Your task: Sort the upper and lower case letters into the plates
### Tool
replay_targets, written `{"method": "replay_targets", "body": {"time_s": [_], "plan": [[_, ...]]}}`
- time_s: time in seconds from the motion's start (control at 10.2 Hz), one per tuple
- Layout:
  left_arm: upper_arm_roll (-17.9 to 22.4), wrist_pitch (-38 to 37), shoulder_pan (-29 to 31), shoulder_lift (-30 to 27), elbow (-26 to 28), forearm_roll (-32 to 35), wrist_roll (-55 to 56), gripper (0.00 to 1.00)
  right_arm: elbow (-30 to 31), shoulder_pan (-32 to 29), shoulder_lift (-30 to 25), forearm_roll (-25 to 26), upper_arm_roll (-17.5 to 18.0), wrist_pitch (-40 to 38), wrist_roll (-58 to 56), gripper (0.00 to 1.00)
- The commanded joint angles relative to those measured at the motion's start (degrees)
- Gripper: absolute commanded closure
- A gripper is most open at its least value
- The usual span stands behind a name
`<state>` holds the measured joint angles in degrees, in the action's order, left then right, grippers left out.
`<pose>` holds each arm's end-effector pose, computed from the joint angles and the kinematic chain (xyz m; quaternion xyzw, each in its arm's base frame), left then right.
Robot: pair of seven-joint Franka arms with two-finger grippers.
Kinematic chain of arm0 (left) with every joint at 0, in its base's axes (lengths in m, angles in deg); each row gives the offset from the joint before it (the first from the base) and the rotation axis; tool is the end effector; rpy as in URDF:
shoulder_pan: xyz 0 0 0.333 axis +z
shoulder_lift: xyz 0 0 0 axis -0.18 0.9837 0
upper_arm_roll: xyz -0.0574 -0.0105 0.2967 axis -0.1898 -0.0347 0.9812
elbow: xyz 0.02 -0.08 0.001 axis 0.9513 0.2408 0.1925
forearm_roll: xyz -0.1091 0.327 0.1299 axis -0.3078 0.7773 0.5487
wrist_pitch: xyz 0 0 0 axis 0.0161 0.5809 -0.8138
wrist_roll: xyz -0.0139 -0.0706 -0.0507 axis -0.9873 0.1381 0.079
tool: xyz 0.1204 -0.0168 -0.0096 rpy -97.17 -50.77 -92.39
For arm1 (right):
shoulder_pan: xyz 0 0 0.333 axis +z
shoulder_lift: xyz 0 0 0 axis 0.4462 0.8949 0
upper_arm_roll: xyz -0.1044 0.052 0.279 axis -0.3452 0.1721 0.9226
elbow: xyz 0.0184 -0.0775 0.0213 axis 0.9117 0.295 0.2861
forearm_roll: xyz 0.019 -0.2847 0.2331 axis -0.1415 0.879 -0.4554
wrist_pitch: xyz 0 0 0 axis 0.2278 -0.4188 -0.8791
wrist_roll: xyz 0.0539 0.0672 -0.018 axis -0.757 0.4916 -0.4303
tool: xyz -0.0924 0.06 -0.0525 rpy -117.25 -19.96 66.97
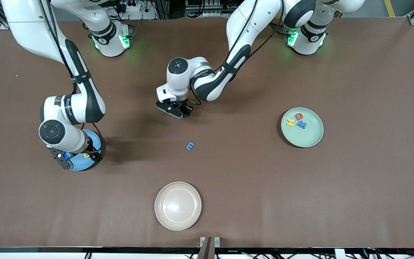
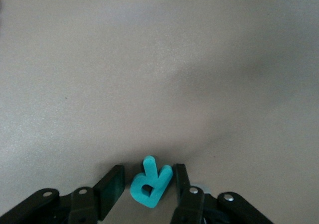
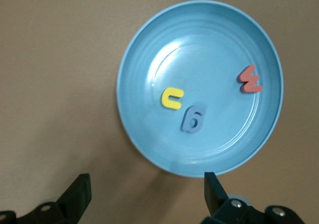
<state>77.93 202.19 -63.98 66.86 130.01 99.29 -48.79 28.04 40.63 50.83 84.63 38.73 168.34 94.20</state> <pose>0.3675 -0.6303 0.1622 0.9693 -0.2317 0.0537 0.0615 0.6016 0.0536 0.2445 0.9010 -0.4236 -0.0204 0.0913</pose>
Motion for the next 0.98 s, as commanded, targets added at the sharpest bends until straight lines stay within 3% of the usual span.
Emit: {"method": "replay_targets", "body": {"time_s": [0.0, 0.78, 0.88], "plan": [[1.3, 1.3, -0.4, 1.2, -0.8, -0.1, -1.5, 0.49, -2.6, -0.3, -0.7, -1.9, 0.3, -3.7, 0.7, 0.0], [1.3, 1.2, -0.4, 1.6, -0.3, -0.1, -2.5, 0.81, -6.0, -2.6, -1.0, -4.8, 0.3, -8.6, -4.3, 0.0], [1.2, 1.0, -0.4, 1.6, -0.3, -0.1, -2.5, 0.91, -6.4, -2.4, -1.0, -5.7, 0.3, -8.7, -4.2, 0.0]]}}
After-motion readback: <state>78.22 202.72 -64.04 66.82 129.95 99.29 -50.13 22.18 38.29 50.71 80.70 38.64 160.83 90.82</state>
